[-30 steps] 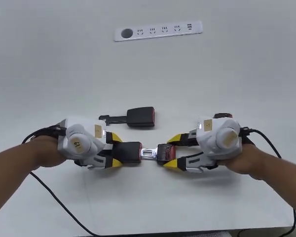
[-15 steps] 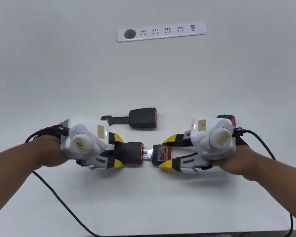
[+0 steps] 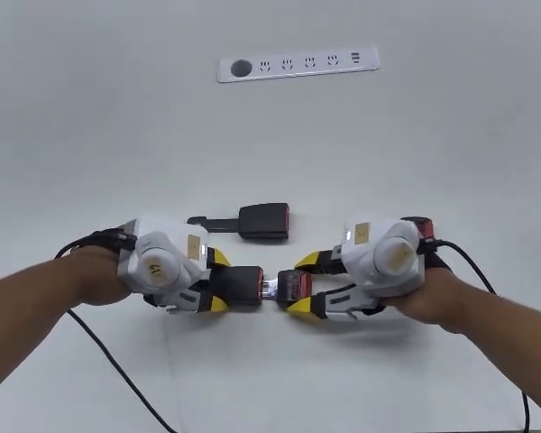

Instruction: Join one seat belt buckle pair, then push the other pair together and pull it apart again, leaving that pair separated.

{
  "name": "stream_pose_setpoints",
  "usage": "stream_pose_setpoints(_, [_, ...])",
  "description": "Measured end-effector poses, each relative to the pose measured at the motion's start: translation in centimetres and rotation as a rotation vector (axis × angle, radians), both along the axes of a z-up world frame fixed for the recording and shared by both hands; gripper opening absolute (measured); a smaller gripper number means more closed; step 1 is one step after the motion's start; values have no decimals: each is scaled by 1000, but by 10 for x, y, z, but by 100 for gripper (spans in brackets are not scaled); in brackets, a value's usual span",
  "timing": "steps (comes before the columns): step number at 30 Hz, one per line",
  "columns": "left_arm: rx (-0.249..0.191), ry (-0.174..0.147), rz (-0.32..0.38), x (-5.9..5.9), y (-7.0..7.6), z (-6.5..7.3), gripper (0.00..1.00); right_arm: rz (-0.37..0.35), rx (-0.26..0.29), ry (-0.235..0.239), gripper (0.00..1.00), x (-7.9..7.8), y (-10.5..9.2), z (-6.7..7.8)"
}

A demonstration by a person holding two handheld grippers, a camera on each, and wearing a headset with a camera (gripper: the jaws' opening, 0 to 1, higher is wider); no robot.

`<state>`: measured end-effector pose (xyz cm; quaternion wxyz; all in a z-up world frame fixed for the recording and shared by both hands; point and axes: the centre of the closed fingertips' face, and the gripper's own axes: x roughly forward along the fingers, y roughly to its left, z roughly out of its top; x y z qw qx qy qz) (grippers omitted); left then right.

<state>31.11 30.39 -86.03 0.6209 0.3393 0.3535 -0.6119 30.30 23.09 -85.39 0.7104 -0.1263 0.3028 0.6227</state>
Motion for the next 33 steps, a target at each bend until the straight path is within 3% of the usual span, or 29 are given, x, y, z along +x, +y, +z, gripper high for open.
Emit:
stream_pose_setpoints(17, [11, 0, -20, 1, 0, 0, 33, -15, -2, 6, 35, 2, 14, -1])
stream_pose_setpoints(33, [-6, -8, -30, 0, -1, -1, 34, 25, -20, -40, 35, 3, 13, -2])
